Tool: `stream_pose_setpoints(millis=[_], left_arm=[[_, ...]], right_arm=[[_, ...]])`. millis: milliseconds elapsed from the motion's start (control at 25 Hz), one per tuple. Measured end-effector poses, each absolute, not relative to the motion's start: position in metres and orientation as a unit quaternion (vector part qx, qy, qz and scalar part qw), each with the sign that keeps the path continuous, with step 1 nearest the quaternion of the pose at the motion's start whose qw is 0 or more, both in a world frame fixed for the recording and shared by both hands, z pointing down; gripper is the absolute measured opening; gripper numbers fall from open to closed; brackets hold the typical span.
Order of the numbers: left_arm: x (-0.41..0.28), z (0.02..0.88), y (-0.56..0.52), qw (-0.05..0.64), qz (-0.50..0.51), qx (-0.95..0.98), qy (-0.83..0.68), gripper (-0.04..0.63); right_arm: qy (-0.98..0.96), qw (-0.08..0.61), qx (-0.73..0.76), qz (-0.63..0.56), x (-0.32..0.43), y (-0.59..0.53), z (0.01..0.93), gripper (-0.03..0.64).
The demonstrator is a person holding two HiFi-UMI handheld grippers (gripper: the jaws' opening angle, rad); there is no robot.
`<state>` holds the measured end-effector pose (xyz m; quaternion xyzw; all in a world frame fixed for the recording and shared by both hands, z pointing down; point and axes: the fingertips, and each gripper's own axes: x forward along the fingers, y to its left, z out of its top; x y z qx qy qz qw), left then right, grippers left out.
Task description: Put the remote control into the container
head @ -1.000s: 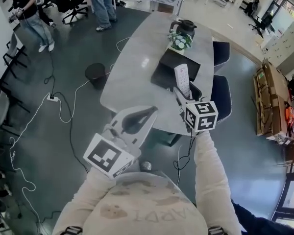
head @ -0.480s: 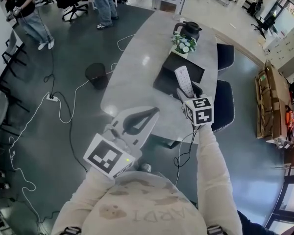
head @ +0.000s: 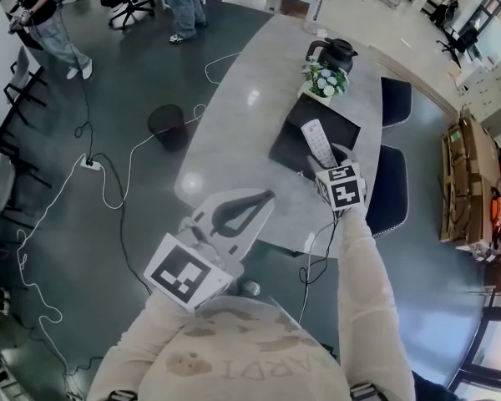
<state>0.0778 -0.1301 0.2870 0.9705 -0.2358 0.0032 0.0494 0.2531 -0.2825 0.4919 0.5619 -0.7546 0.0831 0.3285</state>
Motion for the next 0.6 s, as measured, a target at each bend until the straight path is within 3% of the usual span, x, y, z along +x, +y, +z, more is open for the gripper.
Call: stream_pose_setpoints(millis=[600], left_arm=[[0.072,0.314,-0.176,0.075,0.022,0.964,-0.254,0.012]], right_arm=[[-0.738,0.421,0.516,0.108,0.267,-0.334,0.570,0.236]])
